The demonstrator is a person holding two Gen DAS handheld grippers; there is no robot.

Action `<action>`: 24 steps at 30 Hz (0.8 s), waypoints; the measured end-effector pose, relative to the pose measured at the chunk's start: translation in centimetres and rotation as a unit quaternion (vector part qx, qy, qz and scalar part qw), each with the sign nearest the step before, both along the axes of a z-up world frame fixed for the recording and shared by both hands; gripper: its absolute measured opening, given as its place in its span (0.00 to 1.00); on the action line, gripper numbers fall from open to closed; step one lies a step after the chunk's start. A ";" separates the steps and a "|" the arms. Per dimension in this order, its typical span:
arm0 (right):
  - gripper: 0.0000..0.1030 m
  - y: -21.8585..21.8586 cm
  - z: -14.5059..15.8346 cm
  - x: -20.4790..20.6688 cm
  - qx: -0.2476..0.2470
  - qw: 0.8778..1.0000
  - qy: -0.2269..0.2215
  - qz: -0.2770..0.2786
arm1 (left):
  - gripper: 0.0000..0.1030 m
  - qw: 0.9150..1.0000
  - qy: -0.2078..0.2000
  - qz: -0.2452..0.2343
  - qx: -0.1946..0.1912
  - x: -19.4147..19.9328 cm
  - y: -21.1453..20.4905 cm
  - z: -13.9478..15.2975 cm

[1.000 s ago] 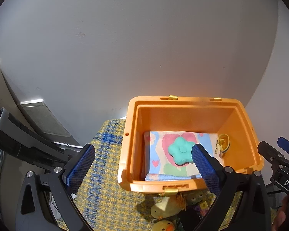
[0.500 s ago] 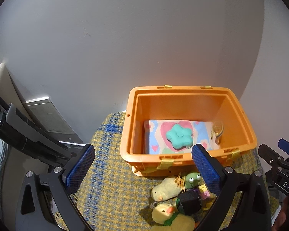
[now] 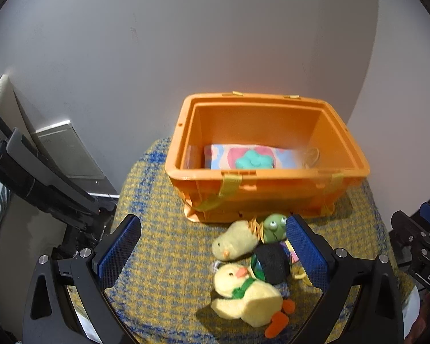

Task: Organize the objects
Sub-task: 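Move both tools back toward the remaining toys beside the crate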

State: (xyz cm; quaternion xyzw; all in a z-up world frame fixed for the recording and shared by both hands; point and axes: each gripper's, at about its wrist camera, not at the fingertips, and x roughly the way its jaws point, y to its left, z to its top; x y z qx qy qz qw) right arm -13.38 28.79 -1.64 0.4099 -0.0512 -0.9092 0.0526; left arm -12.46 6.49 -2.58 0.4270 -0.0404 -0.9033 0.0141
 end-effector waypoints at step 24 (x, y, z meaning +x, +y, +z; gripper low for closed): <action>0.79 1.6 -6.3 5.8 0.016 0.999 -0.037 -0.012 | 1.00 0.998 -0.059 -0.031 -0.010 4.1 3.1 -8.2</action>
